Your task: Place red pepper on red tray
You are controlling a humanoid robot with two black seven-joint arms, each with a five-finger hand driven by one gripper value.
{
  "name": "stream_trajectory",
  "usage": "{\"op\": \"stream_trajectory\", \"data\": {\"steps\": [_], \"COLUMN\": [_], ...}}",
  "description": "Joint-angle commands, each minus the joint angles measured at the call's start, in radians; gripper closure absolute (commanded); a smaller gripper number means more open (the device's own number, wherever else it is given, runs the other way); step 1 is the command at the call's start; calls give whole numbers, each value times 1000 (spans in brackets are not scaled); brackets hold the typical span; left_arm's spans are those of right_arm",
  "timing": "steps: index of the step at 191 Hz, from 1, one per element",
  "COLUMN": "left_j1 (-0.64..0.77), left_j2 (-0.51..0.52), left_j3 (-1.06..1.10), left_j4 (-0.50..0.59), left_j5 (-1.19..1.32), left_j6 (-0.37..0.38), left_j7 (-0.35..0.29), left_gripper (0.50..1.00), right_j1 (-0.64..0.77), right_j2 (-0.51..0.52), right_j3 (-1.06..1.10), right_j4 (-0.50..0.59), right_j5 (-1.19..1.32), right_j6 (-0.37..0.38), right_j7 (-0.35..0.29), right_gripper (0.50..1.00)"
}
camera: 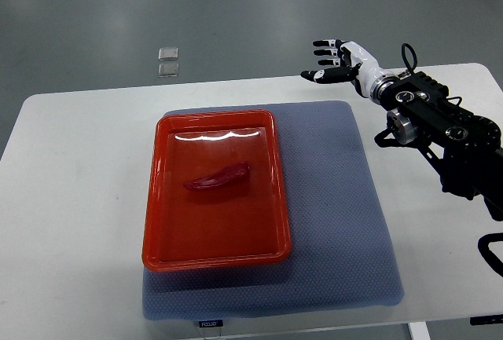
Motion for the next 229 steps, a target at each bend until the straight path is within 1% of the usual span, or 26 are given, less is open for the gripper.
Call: {"op": "stream_trajectory", "data": {"steps": [1,36,56,65,82,110,128,169,179,184,193,200,206,229], "left_j1": [0,0,0,0,0,0,0,0,0,0,0,0,0,0], "left_j2": [0,0,0,0,0,0,0,0,0,0,0,0,0,0], "left_j3": [0,0,0,0,0,0,0,0,0,0,0,0,0,0], "left_j4": [0,0,0,0,0,0,0,0,0,0,0,0,0,0], "left_j5": [-1,1,1,1,-1,1,-1,1,1,1,-1,1,-1,1], "left_j6": [0,0,0,0,0,0,0,0,0,0,0,0,0,0], "left_j7": [0,0,0,0,0,0,0,0,0,0,0,0,0,0], "left_gripper": [500,500,500,500,500,500,500,500,500,500,500,500,500,500], "right_j1": [-41,-69,-78,-83,-83,-83,-84,-98,-101,-101,-103,-107,-110,-127], "right_j2": [42,65,69,69,68,66,71,111,112,114,118,129,135,148], "right_j3": [98,162,164,164,165,169,192,253,262,265,273,288,296,337], "right_j4": [-3,-9,-31,-34,-37,-45,-46,-40,-37,-35,-34,-32,-31,-28], "right_j5": [17,106,140,150,167,183,183,172,170,170,170,170,170,170], "right_j6": [-12,-59,-58,-58,-52,-44,-44,-44,-47,-52,-58,-65,-69,-72], "right_j7": [0,2,8,26,55,61,78,81,81,83,84,95,101,161], "right_gripper": [656,656,654,640,640,640,640,638,626,605,599,587,587,585]}}
